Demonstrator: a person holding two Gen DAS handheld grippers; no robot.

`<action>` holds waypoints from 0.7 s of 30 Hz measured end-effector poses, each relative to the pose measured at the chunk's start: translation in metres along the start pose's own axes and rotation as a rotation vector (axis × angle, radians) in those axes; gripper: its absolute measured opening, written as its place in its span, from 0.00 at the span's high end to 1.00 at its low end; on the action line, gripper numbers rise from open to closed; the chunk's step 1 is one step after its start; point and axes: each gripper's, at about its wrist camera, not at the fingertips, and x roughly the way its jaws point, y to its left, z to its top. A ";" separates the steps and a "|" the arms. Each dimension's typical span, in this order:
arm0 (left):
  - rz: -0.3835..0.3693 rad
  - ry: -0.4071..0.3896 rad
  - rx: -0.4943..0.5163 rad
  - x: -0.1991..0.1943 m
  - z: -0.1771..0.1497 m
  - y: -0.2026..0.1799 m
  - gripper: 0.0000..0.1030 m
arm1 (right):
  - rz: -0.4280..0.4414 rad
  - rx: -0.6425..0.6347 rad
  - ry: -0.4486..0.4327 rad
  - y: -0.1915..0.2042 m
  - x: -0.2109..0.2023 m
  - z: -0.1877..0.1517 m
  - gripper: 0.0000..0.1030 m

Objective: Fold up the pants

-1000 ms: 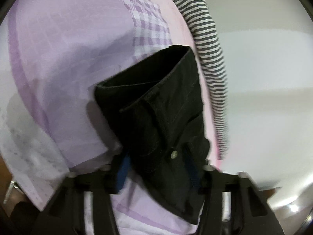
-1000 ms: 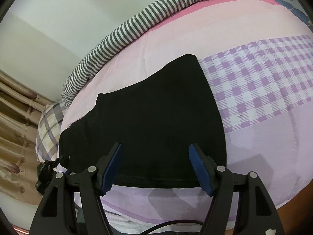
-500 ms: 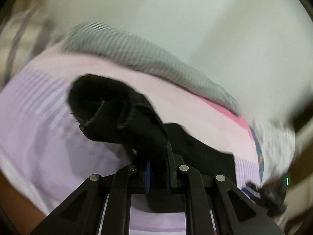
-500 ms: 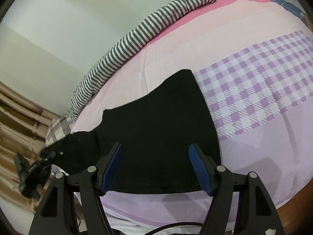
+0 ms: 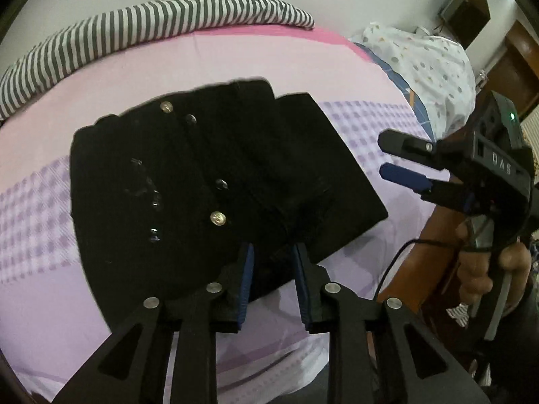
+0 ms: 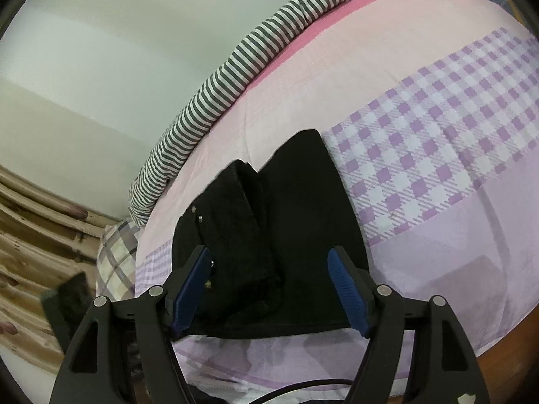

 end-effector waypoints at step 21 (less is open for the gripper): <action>0.107 -0.096 -0.362 -0.031 -0.036 0.129 0.67 | 0.182 -0.138 0.284 0.014 0.090 0.030 0.37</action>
